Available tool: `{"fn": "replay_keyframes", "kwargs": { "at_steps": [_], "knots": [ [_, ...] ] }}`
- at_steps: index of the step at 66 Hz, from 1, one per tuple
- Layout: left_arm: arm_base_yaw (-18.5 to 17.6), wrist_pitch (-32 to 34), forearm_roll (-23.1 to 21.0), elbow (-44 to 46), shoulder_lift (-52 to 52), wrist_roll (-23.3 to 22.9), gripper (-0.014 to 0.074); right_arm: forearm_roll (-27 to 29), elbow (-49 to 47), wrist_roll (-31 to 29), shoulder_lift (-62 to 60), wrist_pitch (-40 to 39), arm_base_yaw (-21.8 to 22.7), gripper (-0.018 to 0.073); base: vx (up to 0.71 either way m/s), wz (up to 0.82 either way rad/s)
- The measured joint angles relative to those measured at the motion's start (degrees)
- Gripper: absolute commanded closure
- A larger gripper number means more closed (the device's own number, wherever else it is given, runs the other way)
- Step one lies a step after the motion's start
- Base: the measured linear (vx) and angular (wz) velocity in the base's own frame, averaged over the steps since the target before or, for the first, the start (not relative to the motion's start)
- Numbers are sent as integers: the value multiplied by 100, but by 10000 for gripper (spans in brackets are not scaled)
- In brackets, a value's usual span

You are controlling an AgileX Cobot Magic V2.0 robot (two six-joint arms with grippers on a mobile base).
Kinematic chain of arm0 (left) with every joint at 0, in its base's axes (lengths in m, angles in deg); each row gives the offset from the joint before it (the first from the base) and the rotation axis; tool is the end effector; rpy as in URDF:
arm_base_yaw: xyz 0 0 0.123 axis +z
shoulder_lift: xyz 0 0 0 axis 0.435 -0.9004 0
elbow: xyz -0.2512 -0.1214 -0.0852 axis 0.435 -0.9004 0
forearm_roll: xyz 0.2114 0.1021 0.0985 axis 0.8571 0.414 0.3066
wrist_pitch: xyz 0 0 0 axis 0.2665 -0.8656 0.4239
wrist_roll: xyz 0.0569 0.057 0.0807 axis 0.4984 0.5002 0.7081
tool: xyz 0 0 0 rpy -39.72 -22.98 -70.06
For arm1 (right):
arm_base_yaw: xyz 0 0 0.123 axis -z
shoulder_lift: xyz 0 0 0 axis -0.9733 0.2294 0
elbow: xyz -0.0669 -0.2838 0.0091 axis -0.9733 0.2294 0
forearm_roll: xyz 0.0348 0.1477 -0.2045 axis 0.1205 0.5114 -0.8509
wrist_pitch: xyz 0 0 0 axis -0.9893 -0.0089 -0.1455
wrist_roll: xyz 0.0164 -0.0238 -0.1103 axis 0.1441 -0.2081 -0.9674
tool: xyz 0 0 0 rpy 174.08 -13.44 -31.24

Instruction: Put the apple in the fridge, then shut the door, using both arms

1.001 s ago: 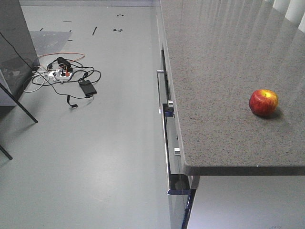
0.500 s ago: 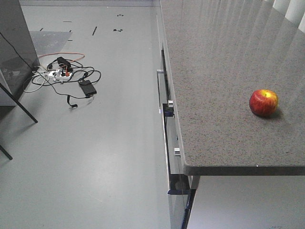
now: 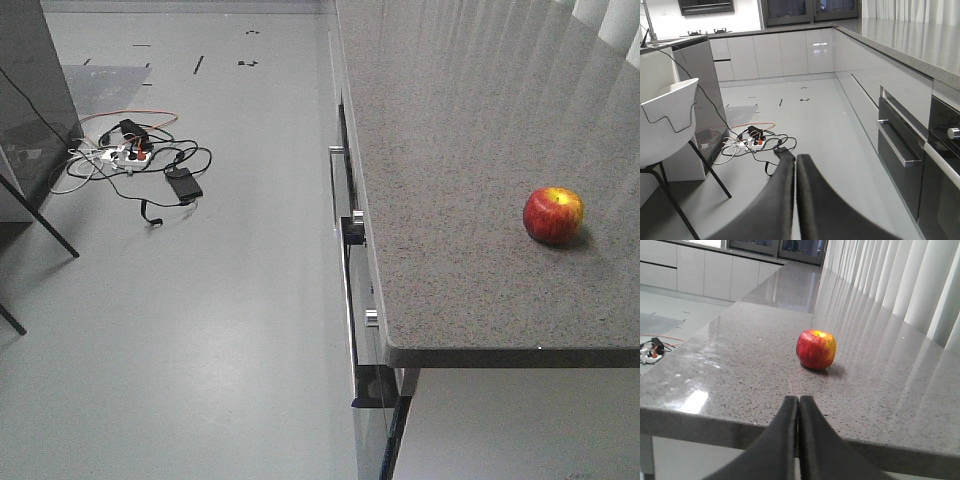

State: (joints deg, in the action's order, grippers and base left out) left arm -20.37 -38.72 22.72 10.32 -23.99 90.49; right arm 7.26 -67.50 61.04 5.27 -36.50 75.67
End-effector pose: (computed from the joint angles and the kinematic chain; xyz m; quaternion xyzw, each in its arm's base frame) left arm 0.0755 0.0061 0.1930 -0.0307 0.7240 0.0303 0.6885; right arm 0.0761 -0.0004 0.1932 -0.0396 0.7199 -0.0368 0.6920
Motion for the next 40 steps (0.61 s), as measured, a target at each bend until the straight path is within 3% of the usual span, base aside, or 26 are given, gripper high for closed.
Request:
{"fn": "replay_keyframes", "kwargs": {
  "at_steps": [15, 24, 40],
  "knots": [
    [0, 0, 0, 0, 0, 0, 603, 1331, 0, 864, 0, -478, 0, 562, 0, 0],
    [0, 0, 0, 0, 0, 0, 603, 2217, 0, 1052, 0, -746, 0, 562, 0, 0],
    [0, 0, 0, 0, 0, 0, 603, 2939, 0, 1095, 0, -1571, 0, 562, 0, 0]
  ]
}}
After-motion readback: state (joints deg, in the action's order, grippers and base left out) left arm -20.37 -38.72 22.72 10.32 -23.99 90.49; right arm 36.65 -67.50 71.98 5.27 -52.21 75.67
